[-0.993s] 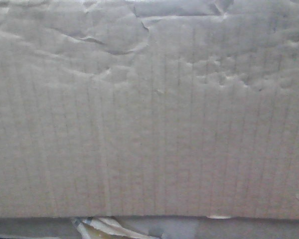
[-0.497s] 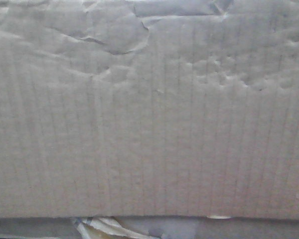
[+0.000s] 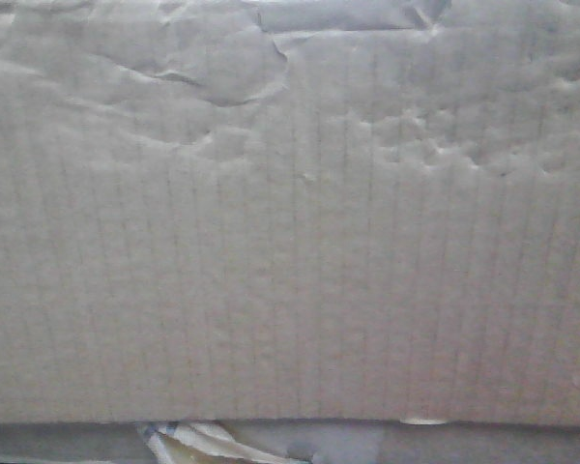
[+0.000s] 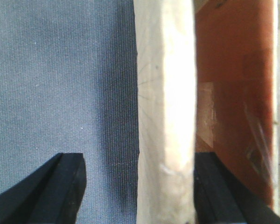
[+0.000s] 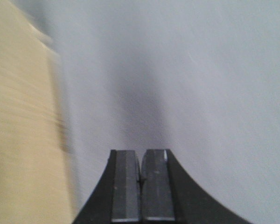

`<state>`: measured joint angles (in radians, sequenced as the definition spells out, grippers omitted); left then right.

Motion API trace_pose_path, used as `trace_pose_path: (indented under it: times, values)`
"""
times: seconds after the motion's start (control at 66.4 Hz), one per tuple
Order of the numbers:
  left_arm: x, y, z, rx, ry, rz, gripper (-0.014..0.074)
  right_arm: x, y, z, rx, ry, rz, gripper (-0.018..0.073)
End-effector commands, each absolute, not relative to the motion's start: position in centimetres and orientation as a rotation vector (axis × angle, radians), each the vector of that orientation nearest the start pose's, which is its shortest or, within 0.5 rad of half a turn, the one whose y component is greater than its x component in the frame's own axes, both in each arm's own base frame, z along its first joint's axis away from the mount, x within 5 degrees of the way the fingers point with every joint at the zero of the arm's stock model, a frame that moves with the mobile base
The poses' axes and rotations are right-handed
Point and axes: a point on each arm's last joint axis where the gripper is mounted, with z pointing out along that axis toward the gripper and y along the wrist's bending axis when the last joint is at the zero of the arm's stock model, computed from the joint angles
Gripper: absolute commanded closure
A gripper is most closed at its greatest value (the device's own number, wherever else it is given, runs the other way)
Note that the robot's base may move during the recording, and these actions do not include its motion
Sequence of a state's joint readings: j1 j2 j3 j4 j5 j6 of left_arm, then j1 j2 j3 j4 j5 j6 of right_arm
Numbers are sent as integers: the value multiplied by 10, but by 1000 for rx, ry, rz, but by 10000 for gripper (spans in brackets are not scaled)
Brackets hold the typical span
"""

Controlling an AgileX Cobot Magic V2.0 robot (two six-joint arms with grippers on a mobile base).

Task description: Stack two boxes on right shelf middle

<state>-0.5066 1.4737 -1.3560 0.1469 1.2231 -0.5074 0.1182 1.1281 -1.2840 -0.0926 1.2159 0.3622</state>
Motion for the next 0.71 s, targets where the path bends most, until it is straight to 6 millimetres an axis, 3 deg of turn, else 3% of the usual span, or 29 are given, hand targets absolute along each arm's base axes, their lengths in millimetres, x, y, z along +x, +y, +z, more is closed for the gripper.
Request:
trace_pose_path:
  times: [0.0, 0.105, 0.181, 0.361, 0.452, 0.692]
  values:
    - [259, -129, 339, 36, 2785, -43, 225, 209, 28, 411, 261, 2504, 83, 698]
    - [259, -129, 339, 36, 2785, -43, 225, 218, 43, 413, 211, 2513, 115, 687]
    - [259, -129, 339, 36, 2785, -43, 225, 223, 52, 412, 168, 2525, 126, 619]
    - [259, -129, 339, 36, 2785, -43, 225, 232, 68, 403, 103, 2568, 132, 207]
    - [259, -129, 339, 36, 2785, -43, 225, 236, 70, 396, 104, 2598, 141, 87]
    - [259, -128, 339, 39, 2784, -40, 225, 231, 76, 363, 117, 2730, 194, 75]
